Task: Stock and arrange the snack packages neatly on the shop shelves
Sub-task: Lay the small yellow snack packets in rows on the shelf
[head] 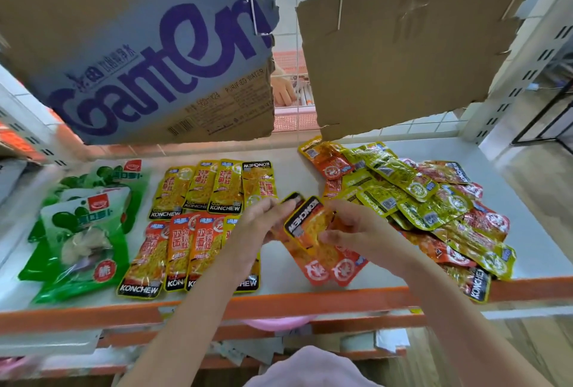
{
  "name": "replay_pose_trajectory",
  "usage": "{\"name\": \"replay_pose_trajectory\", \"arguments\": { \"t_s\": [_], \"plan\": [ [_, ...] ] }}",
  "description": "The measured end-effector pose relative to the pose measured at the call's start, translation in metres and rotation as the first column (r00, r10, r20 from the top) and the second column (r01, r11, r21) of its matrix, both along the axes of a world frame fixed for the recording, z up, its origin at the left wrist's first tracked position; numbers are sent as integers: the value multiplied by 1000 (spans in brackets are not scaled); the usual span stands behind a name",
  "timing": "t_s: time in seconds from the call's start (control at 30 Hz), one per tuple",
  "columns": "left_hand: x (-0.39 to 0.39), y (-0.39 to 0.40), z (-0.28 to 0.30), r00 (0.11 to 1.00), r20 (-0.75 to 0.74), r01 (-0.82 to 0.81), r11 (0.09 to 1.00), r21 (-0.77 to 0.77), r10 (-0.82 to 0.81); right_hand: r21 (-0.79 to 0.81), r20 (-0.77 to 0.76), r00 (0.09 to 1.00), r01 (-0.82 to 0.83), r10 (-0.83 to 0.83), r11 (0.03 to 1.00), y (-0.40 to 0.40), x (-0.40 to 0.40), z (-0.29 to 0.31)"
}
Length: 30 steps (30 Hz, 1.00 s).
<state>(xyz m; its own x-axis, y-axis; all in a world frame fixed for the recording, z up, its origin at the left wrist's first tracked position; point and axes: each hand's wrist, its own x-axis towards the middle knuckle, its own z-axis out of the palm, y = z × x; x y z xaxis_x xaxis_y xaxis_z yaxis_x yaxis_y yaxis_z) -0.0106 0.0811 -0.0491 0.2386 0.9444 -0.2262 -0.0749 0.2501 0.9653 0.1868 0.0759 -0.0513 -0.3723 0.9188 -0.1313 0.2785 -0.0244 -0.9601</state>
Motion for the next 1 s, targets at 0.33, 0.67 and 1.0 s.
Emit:
{"name": "replay_pose_trajectory", "arguments": {
  "t_s": [0.33,0.67,1.0],
  "plan": [
    [-20,5,2,999,-40,-10,1000,-25,9,-181,-264,886,342,-381,922,17,2,8],
    [-4,-9,-7,995,-64,-77,996,-43,74,-349,-349,845,284,-405,893,8,-40,1],
    [-18,-28,-19,857,-469,-133,971,199,213,-156,-55,969,231,-242,960,1,-49,-22]
  ]
}}
